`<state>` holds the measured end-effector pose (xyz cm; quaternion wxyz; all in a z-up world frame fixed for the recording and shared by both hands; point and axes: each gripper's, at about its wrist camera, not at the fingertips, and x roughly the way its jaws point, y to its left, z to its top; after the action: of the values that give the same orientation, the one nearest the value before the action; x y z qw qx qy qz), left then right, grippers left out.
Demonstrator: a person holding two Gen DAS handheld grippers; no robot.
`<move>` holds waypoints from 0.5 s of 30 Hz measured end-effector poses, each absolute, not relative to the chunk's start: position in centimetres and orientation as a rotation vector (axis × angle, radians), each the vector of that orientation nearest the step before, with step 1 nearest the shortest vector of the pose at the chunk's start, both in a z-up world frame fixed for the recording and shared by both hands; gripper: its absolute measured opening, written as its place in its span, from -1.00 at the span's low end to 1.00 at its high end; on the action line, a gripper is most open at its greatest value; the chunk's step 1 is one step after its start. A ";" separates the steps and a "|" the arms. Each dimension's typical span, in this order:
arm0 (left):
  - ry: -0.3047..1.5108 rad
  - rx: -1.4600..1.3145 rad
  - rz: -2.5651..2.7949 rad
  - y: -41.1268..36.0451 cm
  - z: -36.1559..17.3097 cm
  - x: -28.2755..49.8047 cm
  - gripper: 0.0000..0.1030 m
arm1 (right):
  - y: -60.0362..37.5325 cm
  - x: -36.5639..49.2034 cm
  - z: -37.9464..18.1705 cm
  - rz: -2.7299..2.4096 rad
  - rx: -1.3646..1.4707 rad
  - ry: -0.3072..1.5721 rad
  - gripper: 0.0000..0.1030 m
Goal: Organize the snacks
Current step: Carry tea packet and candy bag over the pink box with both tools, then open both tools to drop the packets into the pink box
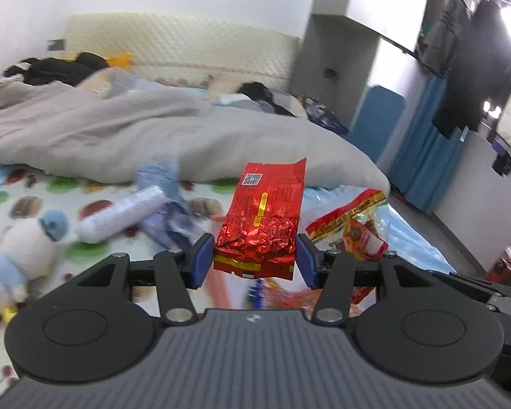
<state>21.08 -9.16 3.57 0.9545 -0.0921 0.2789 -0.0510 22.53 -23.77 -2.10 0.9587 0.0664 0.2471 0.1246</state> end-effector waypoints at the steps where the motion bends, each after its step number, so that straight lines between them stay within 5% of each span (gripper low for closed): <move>1: 0.582 -0.185 -0.114 -10.0 3.1 21.7 0.12 | -24.4 22.8 -2.6 0.240 0.137 0.506 -0.75; 15: 0.788 -0.105 -0.188 -16.4 -5.8 27.4 0.12 | -28.7 25.7 -10.9 0.131 0.205 0.630 -0.75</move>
<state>27.35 -16.41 -5.78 0.9178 -0.0512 0.3830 -0.0915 25.73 -28.70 -10.87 0.9435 0.1008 0.3091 0.0641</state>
